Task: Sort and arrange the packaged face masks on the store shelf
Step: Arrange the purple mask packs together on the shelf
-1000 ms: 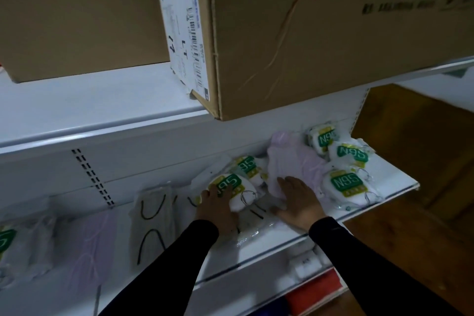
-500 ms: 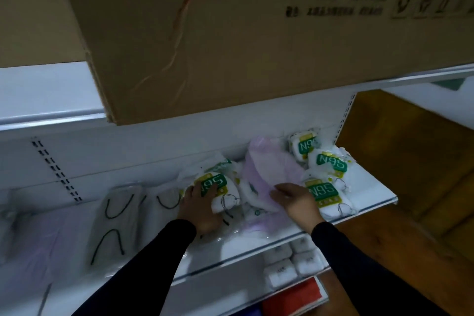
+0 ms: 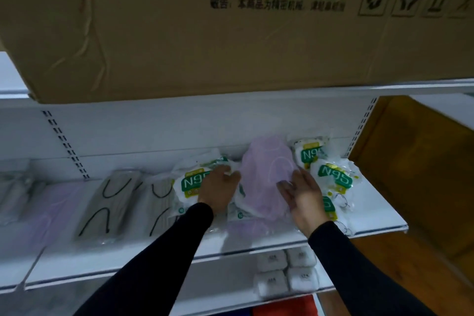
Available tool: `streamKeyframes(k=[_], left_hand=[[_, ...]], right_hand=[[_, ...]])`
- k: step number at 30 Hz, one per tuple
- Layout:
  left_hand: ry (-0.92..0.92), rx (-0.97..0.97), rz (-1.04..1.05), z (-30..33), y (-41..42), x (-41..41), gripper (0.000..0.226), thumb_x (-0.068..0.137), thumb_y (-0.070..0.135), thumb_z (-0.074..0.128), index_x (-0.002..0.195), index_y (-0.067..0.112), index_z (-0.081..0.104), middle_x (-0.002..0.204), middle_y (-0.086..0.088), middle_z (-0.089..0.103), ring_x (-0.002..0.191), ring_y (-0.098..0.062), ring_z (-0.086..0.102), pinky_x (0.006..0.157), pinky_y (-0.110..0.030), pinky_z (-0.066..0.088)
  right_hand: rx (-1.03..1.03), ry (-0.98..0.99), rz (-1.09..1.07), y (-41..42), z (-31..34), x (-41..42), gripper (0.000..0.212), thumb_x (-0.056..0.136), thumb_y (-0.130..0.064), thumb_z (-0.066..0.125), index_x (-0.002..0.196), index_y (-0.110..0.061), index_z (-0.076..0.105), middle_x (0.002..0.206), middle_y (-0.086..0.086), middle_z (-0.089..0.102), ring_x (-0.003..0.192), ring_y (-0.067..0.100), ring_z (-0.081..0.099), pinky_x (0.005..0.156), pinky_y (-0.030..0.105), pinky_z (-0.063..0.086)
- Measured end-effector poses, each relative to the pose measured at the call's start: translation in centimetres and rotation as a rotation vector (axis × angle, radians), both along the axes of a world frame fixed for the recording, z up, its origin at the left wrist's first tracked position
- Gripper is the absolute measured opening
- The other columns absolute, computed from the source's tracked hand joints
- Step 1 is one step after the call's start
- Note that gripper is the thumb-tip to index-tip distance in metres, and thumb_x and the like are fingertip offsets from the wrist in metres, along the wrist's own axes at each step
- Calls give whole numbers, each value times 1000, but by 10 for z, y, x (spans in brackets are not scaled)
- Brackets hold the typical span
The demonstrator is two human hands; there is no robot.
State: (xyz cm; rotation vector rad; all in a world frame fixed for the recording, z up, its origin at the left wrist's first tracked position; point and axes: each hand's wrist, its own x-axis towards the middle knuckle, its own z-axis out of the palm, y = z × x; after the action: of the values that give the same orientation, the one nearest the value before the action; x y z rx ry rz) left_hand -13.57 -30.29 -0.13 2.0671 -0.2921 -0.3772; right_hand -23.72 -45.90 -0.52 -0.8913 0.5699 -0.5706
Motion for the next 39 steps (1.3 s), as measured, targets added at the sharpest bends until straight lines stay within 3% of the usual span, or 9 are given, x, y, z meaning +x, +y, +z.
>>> streamKeyframes(k=[3, 5, 12, 16, 20, 25, 29, 34, 39], left_hand=[[498, -385, 30, 9, -31, -15, 35, 83, 36, 69, 91, 3, 62, 86, -16, 64, 73, -26, 61, 72, -34, 53], [493, -409, 8, 1, -45, -15, 35, 62, 21, 72, 87, -2, 62, 85, -18, 60, 76, -23, 59, 72, -38, 52], [-272, 491, -166, -18, -56, 4, 43, 90, 27, 50, 128, 7, 46, 126, -18, 54, 117, -34, 51, 94, -34, 42], [-277, 707, -175, -20, -71, 24, 72, 88, 50, 49, 142, 6, 31, 143, -25, 39, 131, -40, 39, 108, -42, 32], [-239, 698, -242, -25, -86, 31, 78, 83, 51, 53, 143, 7, 29, 141, -19, 46, 127, -38, 47, 105, -44, 40], [-285, 424, -181, -13, -104, 17, 55, 78, 19, 64, 125, -4, 45, 127, -21, 55, 119, -36, 53, 94, -37, 45], [-71, 396, -256, -10, -102, 25, 43, 75, 28, 69, 106, -1, 65, 110, -17, 67, 103, -31, 63, 75, -29, 47], [-147, 323, -365, -14, -88, 24, 37, 78, 24, 66, 110, 7, 64, 116, -14, 66, 107, -28, 61, 81, -28, 43], [18, -36, -253, -8, -49, 41, 46, 68, 23, 73, 109, 4, 65, 110, -16, 68, 91, -23, 64, 74, -35, 54]], right_hand=[[34, 60, 10, 5, -8, -2, 15, 99, -7, 48, 101, -17, 59, 87, 5, 62, 66, 18, 58, 70, 27, 59], [-39, 195, 40, 5, -22, -5, 15, 97, -5, 50, 107, -10, 60, 88, 7, 65, 71, 21, 60, 72, 30, 55], [-817, 568, 33, -11, -40, -9, 31, 90, -19, 63, 113, 1, 63, 103, 16, 66, 94, 31, 63, 82, 33, 48], [-1128, 650, 273, -8, -48, -2, 25, 86, -19, 61, 94, 4, 68, 96, 21, 70, 93, 35, 64, 83, 38, 48], [-1110, 650, 258, -9, -49, -3, 29, 89, -16, 60, 102, 9, 65, 105, 24, 67, 99, 35, 61, 87, 36, 44], [-1040, 674, 319, -13, -40, -2, 28, 94, -9, 53, 111, 12, 61, 113, 25, 65, 105, 33, 61, 90, 33, 39], [-972, 663, 342, -13, -42, -2, 25, 93, -9, 52, 110, 4, 64, 112, 17, 66, 107, 30, 61, 86, 25, 40], [-892, 633, 342, -17, -48, 2, 24, 93, -11, 55, 114, -8, 66, 113, 4, 65, 104, 20, 62, 89, 21, 42], [-829, 512, -71, -13, -32, 2, 13, 94, -17, 55, 90, -13, 67, 84, -2, 66, 76, 11, 61, 69, 24, 43]])
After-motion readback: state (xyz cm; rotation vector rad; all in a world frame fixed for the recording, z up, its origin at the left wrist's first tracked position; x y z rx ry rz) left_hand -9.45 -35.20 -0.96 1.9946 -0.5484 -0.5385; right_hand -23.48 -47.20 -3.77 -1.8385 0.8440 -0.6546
